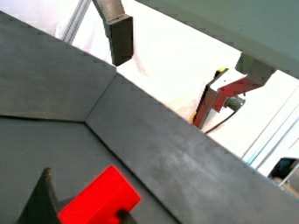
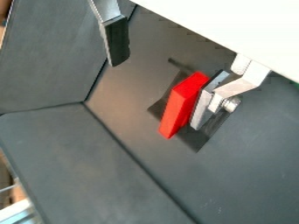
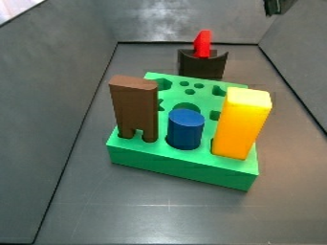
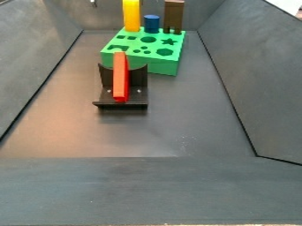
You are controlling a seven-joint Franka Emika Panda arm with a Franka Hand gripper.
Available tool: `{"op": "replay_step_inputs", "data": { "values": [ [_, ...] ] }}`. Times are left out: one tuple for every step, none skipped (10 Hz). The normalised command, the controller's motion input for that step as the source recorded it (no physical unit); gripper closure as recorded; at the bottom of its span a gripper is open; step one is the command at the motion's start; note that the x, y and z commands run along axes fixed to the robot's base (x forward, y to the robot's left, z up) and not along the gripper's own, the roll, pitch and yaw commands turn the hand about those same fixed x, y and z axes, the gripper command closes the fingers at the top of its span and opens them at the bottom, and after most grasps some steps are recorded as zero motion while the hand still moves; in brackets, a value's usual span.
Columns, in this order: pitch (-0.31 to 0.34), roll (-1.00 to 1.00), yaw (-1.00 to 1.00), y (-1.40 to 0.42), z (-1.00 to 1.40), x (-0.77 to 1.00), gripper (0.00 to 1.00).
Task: Pick up the double-square object. Move up. Rotate the double-square object. Place the double-square object on the fixture. Regrasp the double-square object. Move to above the board. Insert the double-square object.
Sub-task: Regrasp the double-square object.
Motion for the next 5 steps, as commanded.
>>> {"op": "replay_step_inputs", "data": {
  "values": [
    [0.122,0.34,0.20,-0.04,-0.02,0.11,0.00],
    [0.080,0.22,0.20,-0.03,-0.01,0.10,0.00],
    [0.049,0.19,0.20,-0.04,-0.01,0.09,0.00],
    [-0.005,0.07,0.14,0.07,-1.00,0.04,0.00],
    [-0.016,0.06,0.13,0.07,-1.00,0.04,0.00]
  ]
}}
